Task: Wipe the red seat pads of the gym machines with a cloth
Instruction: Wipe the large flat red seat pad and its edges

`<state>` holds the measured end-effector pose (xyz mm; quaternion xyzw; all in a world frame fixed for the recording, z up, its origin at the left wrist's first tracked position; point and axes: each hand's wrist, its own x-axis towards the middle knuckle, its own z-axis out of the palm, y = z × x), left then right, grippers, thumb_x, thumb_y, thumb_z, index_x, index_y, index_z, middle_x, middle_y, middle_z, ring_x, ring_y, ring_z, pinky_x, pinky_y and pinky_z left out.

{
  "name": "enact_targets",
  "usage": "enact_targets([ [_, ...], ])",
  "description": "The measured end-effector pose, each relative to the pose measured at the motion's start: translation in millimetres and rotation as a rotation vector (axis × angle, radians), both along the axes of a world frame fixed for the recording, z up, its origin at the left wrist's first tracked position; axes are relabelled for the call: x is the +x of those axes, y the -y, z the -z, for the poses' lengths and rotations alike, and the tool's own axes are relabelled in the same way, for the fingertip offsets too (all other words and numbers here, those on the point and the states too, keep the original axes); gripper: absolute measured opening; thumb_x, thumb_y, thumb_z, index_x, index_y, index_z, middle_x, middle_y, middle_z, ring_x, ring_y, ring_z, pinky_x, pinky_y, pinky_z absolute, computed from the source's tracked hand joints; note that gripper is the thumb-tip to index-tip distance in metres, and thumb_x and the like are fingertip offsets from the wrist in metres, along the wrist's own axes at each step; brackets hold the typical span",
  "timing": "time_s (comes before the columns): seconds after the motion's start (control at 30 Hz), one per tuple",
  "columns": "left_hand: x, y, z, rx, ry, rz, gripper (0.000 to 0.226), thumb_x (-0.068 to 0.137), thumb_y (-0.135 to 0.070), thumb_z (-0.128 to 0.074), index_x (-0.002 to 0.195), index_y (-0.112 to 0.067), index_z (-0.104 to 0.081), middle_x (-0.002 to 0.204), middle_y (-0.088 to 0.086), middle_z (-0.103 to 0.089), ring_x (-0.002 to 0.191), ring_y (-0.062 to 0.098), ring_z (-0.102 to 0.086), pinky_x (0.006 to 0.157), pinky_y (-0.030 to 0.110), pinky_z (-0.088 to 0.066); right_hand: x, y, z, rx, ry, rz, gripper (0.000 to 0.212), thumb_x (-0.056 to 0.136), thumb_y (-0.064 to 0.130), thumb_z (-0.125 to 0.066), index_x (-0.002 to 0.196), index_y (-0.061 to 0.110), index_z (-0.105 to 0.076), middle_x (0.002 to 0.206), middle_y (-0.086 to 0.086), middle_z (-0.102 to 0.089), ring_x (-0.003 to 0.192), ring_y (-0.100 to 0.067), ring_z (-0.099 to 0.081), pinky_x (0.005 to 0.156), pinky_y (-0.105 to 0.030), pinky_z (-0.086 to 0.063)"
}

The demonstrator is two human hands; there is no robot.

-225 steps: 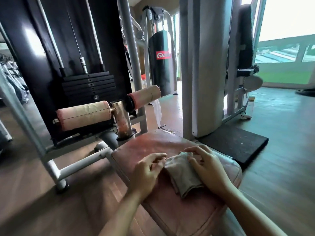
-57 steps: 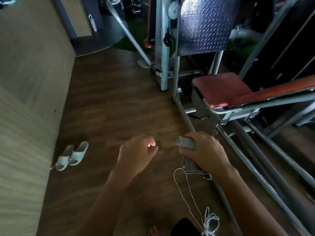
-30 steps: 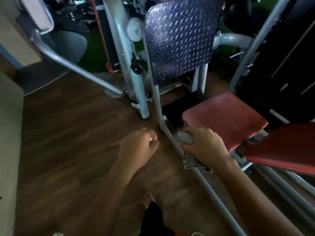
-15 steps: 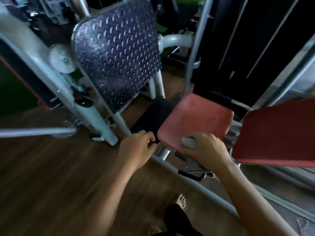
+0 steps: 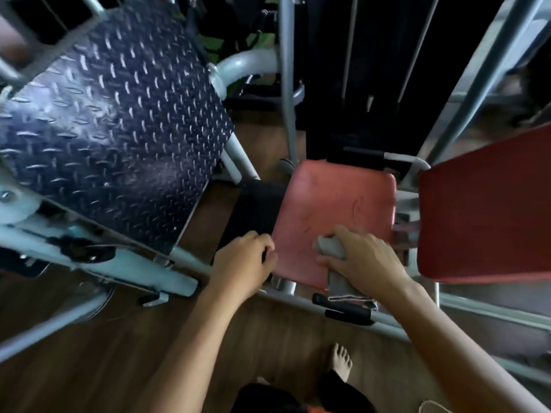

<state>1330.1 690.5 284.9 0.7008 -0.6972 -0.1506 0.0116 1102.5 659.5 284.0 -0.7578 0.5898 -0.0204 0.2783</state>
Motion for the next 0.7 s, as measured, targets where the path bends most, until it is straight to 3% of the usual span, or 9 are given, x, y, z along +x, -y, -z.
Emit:
enact_targets([
  [0.27,47,83,74,0.076,-0.057,0.215,0.02,0.099,-0.039,-0.057,0.114,-0.028,-0.066,0.112,-0.011,-0.063,0.084,0.005,-0.056,0.067,0.023,-0.037,28,36,64,0.101,-0.131,0.052,0.035,0.101,0.053,-0.041,0.124,0.027,-0.039,0.125,-0.001,-0.049,0.109,-0.029,-0.06,0.093,-0.051,-0.051],
  [0.47,84,140,165,0.171,-0.13,0.292,0.022,0.099,-0.038,-0.058,0.118,-0.028,-0.065,0.118,-0.009,-0.061,0.1,0.012,-0.063,0.075,0.027,-0.045,69,66,140,0.192,-0.093,0.145,0.03,0.102,0.046,-0.047,0.126,0.028,-0.045,0.118,0.002,-0.05,0.102,-0.024,-0.061,0.093,-0.052,-0.051],
  [0.7,92,168,272,0.208,-0.221,0.355,0.04,0.099,-0.039,-0.058,0.138,-0.03,-0.052,0.139,-0.006,-0.05,0.12,0.017,-0.055,0.099,0.041,-0.049,101,78,263,0.061,-0.176,0.158,0.041,0.098,0.038,-0.056,0.139,0.039,-0.052,0.133,0.01,-0.053,0.12,-0.024,-0.054,0.096,-0.041,-0.042],
])
